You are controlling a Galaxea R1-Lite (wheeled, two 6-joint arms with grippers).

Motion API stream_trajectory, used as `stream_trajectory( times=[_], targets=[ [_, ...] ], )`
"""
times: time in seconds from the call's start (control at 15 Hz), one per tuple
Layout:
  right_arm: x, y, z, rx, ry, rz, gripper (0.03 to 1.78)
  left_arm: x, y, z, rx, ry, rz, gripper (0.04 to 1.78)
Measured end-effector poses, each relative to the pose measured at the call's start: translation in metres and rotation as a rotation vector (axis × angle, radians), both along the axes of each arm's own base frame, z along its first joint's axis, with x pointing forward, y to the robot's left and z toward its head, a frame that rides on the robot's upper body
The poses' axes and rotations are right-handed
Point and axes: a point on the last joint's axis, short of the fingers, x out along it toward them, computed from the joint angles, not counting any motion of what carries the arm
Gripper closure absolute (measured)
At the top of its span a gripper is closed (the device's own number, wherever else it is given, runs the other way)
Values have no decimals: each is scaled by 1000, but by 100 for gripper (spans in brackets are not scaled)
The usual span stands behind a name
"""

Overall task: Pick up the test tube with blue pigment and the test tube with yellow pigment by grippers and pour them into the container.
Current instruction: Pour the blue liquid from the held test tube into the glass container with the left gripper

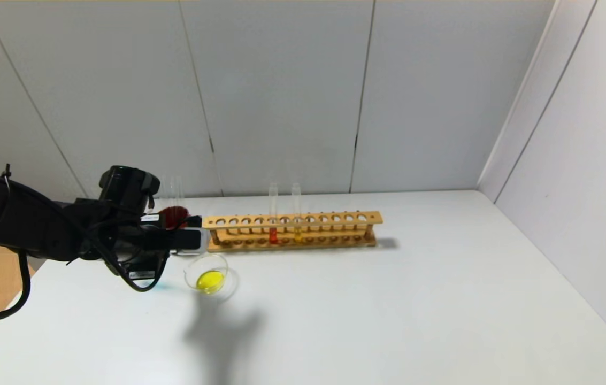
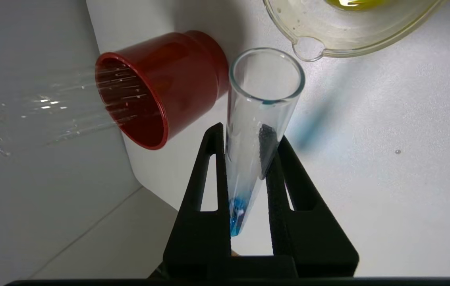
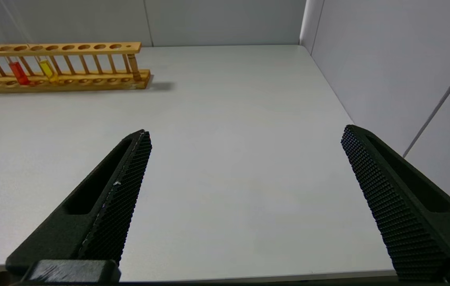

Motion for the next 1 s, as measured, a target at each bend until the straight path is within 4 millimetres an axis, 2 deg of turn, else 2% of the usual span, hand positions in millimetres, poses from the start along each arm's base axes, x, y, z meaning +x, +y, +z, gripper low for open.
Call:
stream_trajectory(
  times=[0.6, 1.0],
  targets=[
    [0, 0, 0, 0, 0, 0, 6, 6, -12, -7, 168, 6, -3, 150],
    [0, 0, 0, 0, 0, 0, 6, 7, -13, -12, 190, 23, -17, 150]
  ],
)
